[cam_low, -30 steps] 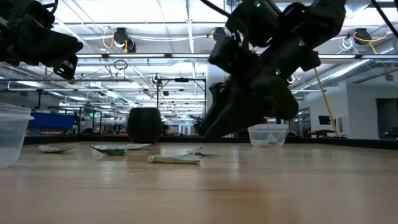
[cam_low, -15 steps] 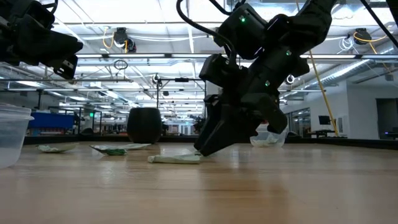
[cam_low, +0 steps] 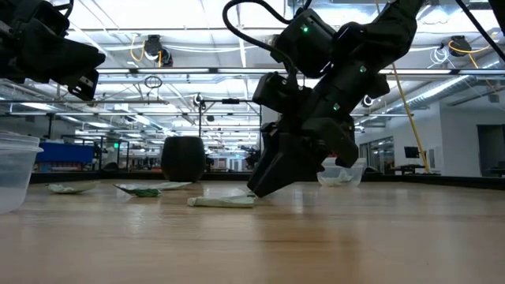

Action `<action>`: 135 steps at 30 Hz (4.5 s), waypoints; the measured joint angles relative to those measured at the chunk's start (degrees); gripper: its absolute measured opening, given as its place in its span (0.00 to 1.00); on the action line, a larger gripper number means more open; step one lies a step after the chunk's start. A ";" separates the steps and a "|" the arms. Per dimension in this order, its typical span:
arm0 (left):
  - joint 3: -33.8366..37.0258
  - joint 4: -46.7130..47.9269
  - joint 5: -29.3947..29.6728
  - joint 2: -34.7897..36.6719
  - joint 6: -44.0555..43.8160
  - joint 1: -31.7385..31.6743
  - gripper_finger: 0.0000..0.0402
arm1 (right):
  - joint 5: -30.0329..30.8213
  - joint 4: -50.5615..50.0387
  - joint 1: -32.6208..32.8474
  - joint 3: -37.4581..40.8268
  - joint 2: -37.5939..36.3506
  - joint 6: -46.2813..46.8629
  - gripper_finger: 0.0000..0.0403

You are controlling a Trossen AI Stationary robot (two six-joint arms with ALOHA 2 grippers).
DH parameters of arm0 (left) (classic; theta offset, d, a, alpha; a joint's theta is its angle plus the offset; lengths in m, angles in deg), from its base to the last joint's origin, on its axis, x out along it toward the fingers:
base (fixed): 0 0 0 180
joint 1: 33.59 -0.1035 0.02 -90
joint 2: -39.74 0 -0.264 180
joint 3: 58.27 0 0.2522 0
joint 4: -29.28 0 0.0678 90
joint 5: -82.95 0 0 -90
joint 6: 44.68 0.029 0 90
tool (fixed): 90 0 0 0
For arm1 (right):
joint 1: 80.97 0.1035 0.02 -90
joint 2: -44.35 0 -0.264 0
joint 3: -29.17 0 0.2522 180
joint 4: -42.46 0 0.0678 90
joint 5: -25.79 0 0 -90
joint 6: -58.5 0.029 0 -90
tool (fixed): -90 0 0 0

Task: Pick and place items into bin
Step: Put the green stevia packet into the top transparent bin, then put the green stevia packet into the bottom transparent bin

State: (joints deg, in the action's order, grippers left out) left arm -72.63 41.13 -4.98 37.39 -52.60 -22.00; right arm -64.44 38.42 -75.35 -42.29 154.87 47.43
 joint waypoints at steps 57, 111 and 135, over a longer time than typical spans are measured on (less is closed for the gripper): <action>0.00 -0.01 0.01 0.02 0.00 0.00 0.15 | 13.84 -9.83 -3.05 0.99 -9.25 -1.81 0.00; -0.01 0.00 0.00 0.00 0.00 0.01 0.15 | 9.00 0.55 -29.94 24.52 -31.23 20.83 0.00; 0.00 0.00 0.00 0.00 0.00 -0.01 0.15 | -4.46 4.82 -29.90 24.52 -34.01 21.54 0.23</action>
State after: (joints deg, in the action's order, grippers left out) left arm -72.63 41.13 -4.98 37.39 -52.60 -22.01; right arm -68.90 43.24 -105.24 -17.76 120.87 68.97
